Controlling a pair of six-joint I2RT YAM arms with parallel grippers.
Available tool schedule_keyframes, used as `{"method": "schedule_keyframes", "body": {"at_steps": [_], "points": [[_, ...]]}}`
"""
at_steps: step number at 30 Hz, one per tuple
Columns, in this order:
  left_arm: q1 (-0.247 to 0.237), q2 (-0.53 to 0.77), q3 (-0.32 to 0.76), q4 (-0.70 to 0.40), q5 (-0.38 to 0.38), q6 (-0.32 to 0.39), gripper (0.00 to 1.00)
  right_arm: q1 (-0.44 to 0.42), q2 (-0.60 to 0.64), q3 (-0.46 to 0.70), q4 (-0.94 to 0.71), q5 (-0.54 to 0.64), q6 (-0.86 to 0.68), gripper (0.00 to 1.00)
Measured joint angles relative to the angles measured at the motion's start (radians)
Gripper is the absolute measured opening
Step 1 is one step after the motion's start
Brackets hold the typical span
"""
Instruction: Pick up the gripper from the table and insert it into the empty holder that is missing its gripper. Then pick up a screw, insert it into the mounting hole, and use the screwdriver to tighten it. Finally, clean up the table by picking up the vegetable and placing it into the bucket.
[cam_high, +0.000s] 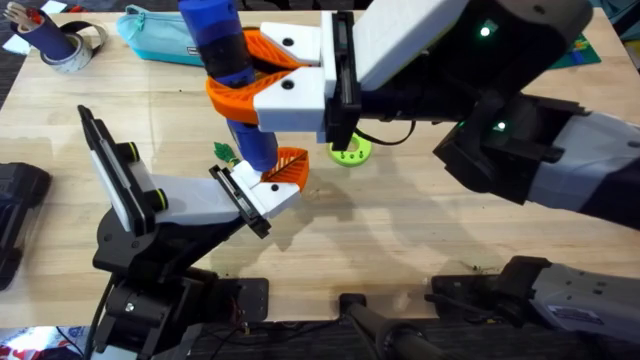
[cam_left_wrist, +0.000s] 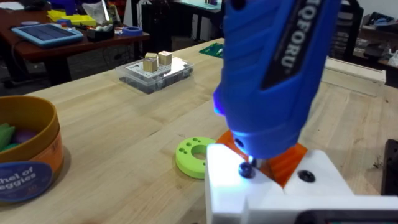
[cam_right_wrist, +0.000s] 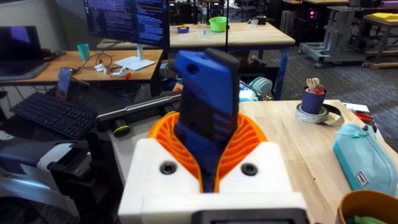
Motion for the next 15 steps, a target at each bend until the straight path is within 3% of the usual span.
{"method": "schedule_keyframes", "body": {"at_steps": [15], "points": [[0.000,0.000,0.000,-0.016,-0.007,-0.003,0.011,-0.001,0.006,-0.010,0.099,-0.003,0.008,0.077]]}}
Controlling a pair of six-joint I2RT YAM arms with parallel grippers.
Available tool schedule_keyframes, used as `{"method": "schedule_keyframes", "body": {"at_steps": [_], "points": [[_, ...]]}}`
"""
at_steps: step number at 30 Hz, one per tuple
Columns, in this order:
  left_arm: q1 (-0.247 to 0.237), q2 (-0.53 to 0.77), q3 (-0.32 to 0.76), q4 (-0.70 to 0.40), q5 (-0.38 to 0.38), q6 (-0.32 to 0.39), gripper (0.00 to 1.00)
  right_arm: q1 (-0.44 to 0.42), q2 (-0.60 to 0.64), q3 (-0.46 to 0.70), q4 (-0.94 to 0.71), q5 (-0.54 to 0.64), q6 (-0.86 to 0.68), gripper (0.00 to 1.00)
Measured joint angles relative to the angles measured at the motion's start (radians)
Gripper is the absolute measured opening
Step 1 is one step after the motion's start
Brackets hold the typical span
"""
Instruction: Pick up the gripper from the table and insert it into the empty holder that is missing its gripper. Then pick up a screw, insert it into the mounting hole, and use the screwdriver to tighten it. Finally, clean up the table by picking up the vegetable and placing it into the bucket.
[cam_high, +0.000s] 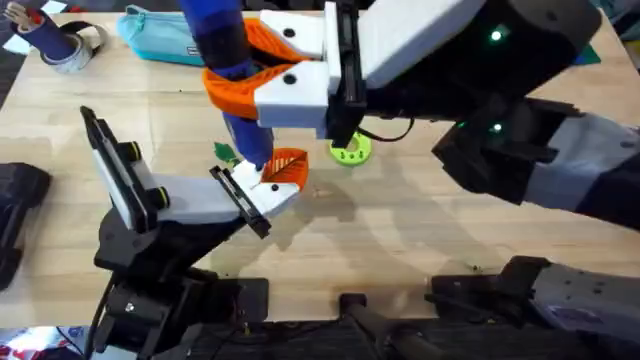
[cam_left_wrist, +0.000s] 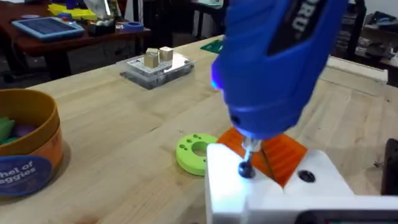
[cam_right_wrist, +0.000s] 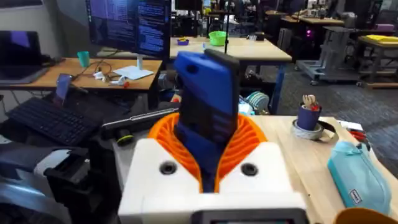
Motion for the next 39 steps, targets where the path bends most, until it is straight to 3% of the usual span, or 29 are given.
{"method": "schedule_keyframes", "body": {"at_steps": [39], "points": [[0.000,0.000,0.000,0.000,0.000,0.000,0.011,0.000,0.000,-0.002,0.078,-0.012,0.034,0.076]]}}
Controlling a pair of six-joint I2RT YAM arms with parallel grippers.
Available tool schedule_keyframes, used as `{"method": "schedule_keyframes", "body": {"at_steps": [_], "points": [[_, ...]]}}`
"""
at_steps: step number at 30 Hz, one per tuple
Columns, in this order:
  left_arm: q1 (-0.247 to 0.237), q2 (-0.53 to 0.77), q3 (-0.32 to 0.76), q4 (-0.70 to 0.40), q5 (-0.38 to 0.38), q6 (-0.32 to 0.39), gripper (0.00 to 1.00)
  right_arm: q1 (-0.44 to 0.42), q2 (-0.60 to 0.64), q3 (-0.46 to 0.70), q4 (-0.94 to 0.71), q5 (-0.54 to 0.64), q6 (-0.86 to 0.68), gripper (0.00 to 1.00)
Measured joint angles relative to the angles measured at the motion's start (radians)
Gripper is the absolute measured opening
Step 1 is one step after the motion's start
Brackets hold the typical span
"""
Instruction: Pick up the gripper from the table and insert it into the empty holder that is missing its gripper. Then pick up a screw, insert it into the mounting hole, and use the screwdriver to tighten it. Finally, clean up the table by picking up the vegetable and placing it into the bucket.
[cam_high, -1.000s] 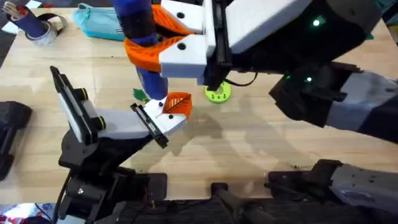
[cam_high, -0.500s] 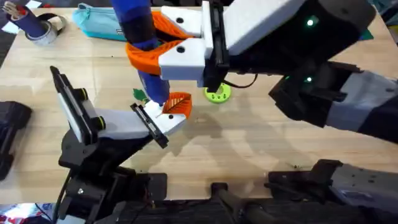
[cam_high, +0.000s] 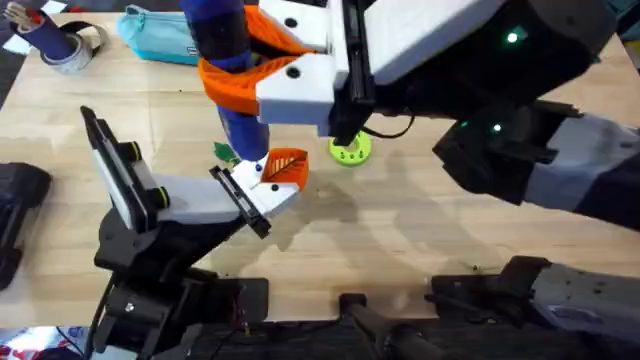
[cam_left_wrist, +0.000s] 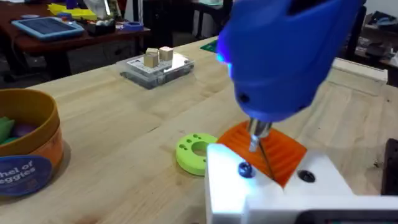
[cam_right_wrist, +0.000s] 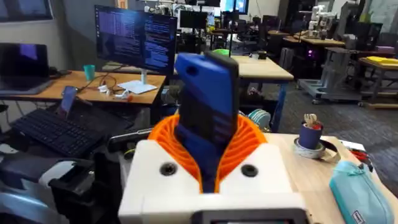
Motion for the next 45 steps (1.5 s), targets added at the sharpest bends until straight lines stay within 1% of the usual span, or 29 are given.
{"method": "schedule_keyframes", "body": {"at_steps": [12,23,45], "points": [[0.000,0.000,0.000,0.000,0.000,0.000,0.010,0.000,0.001,0.000,0.000,0.000,0.000,0.077],[0.000,0.000,0.000,-0.001,0.000,0.000,0.011,0.003,0.035,0.000,0.000,-0.003,0.008,0.077],[0.000,0.000,0.000,-0.016,0.000,0.000,0.011,0.003,0.035,0.000,-0.040,0.002,0.015,0.076]]}}
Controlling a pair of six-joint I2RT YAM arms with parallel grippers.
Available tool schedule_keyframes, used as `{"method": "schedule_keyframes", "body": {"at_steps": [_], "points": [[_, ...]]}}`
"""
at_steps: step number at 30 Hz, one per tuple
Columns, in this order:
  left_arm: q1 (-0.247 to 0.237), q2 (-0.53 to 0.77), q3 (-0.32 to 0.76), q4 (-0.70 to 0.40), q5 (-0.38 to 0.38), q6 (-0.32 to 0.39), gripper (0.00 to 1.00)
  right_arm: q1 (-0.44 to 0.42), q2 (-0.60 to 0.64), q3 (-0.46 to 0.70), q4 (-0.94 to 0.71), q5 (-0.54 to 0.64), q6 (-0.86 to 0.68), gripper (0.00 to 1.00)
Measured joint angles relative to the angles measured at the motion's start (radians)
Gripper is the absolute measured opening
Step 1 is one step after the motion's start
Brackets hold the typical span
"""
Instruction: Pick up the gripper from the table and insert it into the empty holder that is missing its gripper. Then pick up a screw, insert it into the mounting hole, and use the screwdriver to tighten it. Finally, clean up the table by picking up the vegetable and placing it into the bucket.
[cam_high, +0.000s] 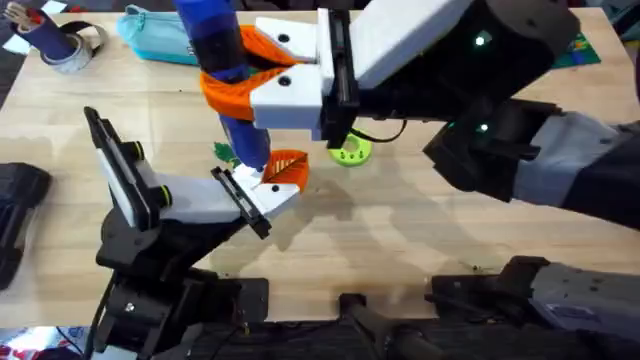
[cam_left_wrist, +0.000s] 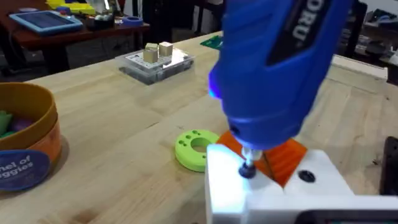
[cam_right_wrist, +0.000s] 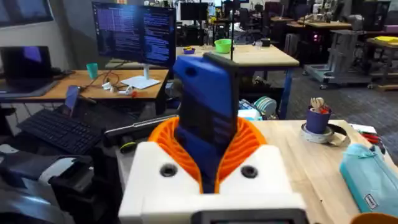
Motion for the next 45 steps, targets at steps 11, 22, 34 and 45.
{"method": "schedule_keyframes", "body": {"at_steps": [11,22,34,45], "points": [[0.000,0.000,0.000,0.000,0.000,0.000,0.011,0.000,0.000,0.000,-0.005,0.027,0.003,0.077],[0.000,0.000,0.000,-0.010,0.000,-0.003,0.011,0.000,0.000,0.000,-0.037,0.062,0.008,0.075],[0.000,0.000,0.000,-0.010,-0.002,-0.012,0.011,0.006,0.000,0.000,-0.049,0.098,0.014,0.075],[0.000,0.000,0.001,0.020,-0.004,-0.011,0.011,0.009,0.000,-0.004,0.021,0.095,0.044,0.075]]}}
